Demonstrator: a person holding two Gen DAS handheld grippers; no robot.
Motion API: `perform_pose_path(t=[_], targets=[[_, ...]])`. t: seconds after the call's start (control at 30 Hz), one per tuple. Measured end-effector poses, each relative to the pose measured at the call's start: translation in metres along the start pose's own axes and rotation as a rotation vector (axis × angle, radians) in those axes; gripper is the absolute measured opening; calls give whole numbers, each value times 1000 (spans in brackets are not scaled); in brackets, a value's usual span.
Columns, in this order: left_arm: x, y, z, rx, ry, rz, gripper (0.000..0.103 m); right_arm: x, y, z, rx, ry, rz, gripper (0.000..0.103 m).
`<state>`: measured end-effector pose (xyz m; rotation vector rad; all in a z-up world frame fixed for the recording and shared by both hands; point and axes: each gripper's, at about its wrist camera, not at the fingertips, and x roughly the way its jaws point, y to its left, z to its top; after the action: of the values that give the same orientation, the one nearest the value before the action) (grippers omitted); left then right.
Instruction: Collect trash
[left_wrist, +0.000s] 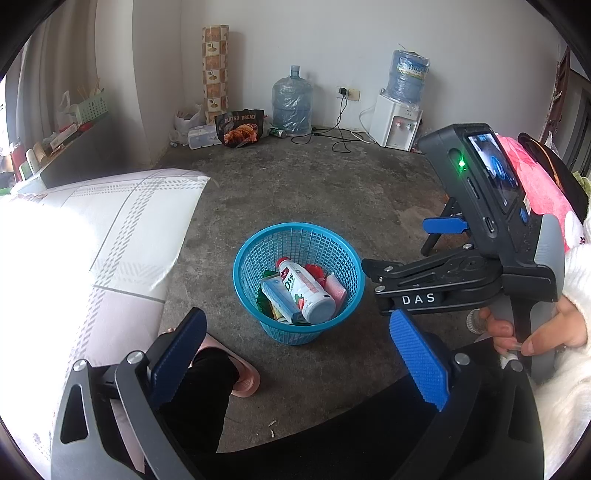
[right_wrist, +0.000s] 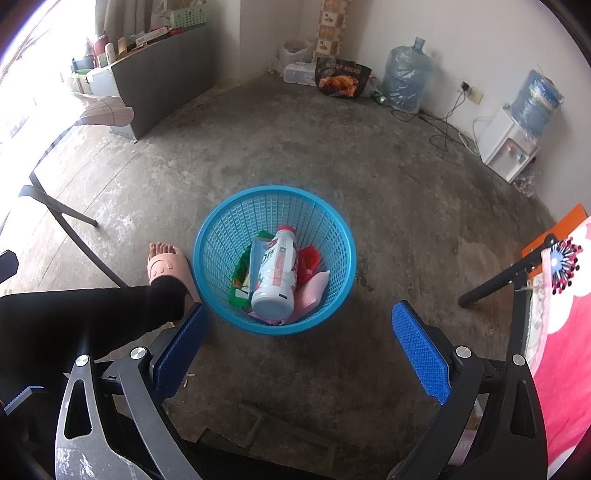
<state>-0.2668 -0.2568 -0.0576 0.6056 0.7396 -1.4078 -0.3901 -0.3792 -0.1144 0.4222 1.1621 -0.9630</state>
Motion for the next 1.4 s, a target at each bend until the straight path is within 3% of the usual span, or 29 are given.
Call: perform_pose_path(t=[1.4], targets=[[0, 0, 0, 0, 0, -1, 98, 0, -1, 3, -2, 8, 1, 95]])
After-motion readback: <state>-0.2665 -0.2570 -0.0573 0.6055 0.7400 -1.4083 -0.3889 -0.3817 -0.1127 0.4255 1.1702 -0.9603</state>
